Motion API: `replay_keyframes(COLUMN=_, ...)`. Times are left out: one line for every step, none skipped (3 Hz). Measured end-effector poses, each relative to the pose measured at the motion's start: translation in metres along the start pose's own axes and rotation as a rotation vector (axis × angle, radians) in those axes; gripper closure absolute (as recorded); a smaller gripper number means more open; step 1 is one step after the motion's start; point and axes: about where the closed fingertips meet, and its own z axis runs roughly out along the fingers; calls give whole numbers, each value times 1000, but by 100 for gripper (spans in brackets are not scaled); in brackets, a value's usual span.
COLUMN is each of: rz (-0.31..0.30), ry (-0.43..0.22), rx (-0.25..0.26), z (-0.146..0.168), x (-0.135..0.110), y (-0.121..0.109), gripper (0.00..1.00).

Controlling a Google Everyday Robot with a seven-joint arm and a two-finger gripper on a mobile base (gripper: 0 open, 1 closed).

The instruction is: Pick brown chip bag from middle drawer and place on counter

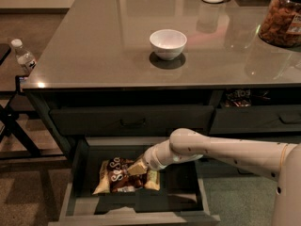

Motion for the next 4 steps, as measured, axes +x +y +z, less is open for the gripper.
replay_keyframes(rz=10, ry=-3, rx=2, z=-9, x=-2, y=3, gripper=100)
replay_keyframes(rz=29, ry=-13, rx=34, z=-33, x=-6, y=11, gripper=100)
replay_keyframes(rz=25, ry=-39, rx=79, z=-64, x=-22, y=26, gripper=100)
replay_keyframes(rz=-9, ry=-55, rx=125, z=-96, x=-48, y=43, gripper=100)
